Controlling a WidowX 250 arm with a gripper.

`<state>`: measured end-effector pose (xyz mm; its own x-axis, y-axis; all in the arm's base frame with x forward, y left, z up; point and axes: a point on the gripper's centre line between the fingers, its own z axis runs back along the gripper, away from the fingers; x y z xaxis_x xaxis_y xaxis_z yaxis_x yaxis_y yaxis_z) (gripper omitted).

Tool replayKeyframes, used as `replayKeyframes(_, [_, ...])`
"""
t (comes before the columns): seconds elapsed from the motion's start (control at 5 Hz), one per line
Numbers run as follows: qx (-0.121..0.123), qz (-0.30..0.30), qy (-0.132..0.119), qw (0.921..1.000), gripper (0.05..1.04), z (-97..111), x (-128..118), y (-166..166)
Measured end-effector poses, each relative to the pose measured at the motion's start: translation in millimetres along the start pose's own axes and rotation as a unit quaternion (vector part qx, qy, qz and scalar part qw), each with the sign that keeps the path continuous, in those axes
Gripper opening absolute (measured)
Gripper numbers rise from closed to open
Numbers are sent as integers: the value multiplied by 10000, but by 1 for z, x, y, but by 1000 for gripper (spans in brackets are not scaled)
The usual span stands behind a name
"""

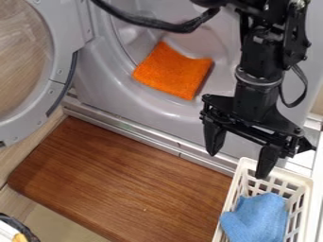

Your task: Move the blue cloth to the left side of the table

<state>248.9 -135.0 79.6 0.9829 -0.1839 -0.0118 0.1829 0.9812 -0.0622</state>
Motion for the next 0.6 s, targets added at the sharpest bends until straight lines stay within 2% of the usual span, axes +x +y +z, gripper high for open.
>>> replayKeyframes(0.2, [34,44,141,9999,1001,-8,-3,1])
replayKeyframes(0.4, [-29,263,-18,9996,1001,-26,0,1])
replayKeyframes(0.6, [-76,801,-10,9968,1001,-48,7,-2])
